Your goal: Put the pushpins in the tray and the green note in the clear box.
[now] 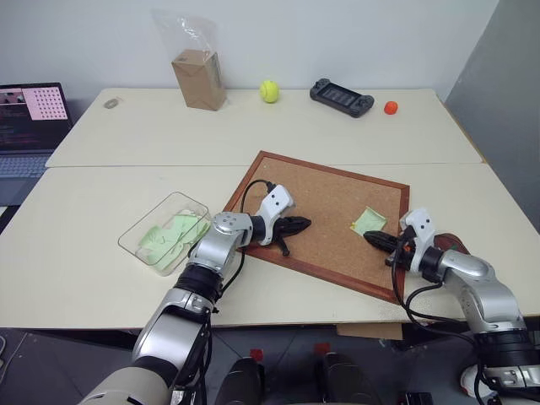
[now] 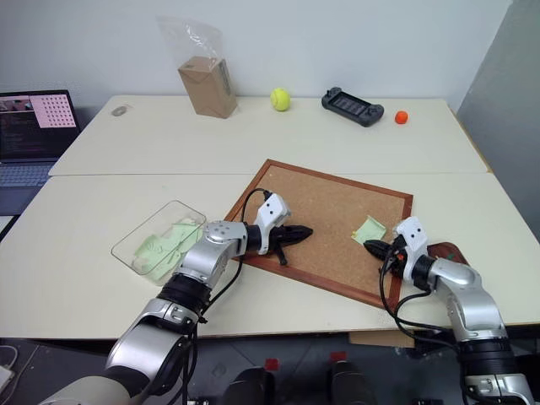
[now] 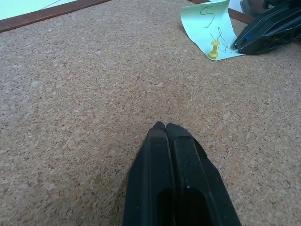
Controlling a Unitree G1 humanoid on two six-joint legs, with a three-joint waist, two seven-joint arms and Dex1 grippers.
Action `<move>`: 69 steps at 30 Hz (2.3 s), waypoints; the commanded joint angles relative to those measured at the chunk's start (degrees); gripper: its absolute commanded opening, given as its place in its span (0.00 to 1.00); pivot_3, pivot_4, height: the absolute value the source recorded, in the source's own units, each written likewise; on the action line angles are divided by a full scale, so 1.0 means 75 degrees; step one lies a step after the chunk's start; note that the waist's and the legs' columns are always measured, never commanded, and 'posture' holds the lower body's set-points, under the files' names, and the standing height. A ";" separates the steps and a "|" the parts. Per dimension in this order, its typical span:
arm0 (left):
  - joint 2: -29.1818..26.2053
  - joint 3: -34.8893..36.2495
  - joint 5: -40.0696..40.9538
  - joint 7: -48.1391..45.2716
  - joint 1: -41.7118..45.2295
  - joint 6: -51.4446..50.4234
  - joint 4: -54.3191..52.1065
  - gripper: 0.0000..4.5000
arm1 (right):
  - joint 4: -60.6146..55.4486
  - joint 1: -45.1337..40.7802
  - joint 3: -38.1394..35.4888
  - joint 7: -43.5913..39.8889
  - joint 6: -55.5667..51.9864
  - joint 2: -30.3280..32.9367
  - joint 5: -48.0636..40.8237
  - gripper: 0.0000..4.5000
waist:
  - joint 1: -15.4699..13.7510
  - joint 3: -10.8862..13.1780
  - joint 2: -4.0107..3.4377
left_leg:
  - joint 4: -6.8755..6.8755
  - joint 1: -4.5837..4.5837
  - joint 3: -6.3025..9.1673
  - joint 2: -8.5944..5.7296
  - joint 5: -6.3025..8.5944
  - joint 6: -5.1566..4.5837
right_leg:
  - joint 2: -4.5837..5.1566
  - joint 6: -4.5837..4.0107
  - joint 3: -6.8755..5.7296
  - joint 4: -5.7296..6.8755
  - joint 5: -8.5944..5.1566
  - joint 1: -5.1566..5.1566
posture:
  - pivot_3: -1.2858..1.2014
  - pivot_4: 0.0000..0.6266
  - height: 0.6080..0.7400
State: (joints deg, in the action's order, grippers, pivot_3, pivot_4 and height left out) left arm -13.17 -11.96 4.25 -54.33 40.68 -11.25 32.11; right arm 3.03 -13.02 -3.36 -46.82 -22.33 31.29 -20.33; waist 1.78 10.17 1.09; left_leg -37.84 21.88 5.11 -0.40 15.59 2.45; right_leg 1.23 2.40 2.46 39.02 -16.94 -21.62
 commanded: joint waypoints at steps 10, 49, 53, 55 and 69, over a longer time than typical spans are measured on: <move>0.0006 -0.0053 -0.0062 0.0006 0.0015 -0.0019 0.0019 0.00 | -0.1546 0.0071 -0.1096 0.0328 -0.1078 0.0034 -0.1509 0.00 | -0.0005 0.0002 -0.0004 | 0.0000 0.0004 0.0002 0.0001 0.0000 0.0000 | 0.0001 0.0000 0.0000 0.0000 0.0000 -0.0002 | 0.52 0.24 1.00; 0.0089 -0.0121 -0.0123 -0.0182 0.0125 0.0217 0.0376 0.00 | -0.1502 0.1573 -0.3010 0.2601 -0.1702 0.0532 -0.0591 0.30 | -0.0016 -0.0001 -0.0008 | 0.0000 -0.0001 -0.0010 -0.0004 0.0000 0.0000 | 0.0002 0.0001 0.0005 -0.0003 -0.0001 0.0007 | 0.52 0.24 1.00; 0.0105 -0.0116 -0.0115 -0.0167 0.0128 0.0204 0.0349 0.00 | -0.1467 0.1616 -0.3017 0.2554 -0.1678 0.0592 -0.0551 0.46 | -0.0016 -0.0001 -0.0008 | 0.0000 -0.0001 -0.0010 -0.0004 0.0000 -0.0001 | 0.0002 0.0001 0.0005 -0.0003 -0.0001 0.0007 | 0.52 0.24 1.00; 0.0110 -0.0117 -0.0115 -0.0168 0.0131 0.0211 0.0352 0.00 | -0.1481 0.1631 -0.3009 0.2550 -0.1683 0.0598 -0.0544 0.55 | -0.0016 -0.0001 -0.0008 | 0.0000 -0.0001 -0.0010 -0.0004 0.0000 -0.0001 | 0.0002 0.0001 0.0005 -0.0003 -0.0001 0.0007 | 0.52 0.24 1.00; 0.0134 -0.0130 -0.0113 -0.0201 0.0165 0.0250 0.0392 0.00 | -0.2398 0.1751 -0.2298 0.0840 -0.1051 0.0913 -0.0992 0.99 | -0.0010 -0.0001 -0.0009 | 0.0001 -0.0001 -0.0010 -0.0006 0.0000 -0.0001 | -0.0001 0.0002 0.0005 -0.0004 -0.0001 0.0007 | 0.52 0.24 1.00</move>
State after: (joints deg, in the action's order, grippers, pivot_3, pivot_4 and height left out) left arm -12.67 -12.01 4.08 -55.66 42.06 -9.55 35.13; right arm -9.77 0.80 -22.82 -36.06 -32.67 36.76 -26.04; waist 1.70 10.16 1.03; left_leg -37.84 21.86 5.03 -0.44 15.60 2.44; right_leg 1.21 2.41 2.50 38.99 -16.95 -21.57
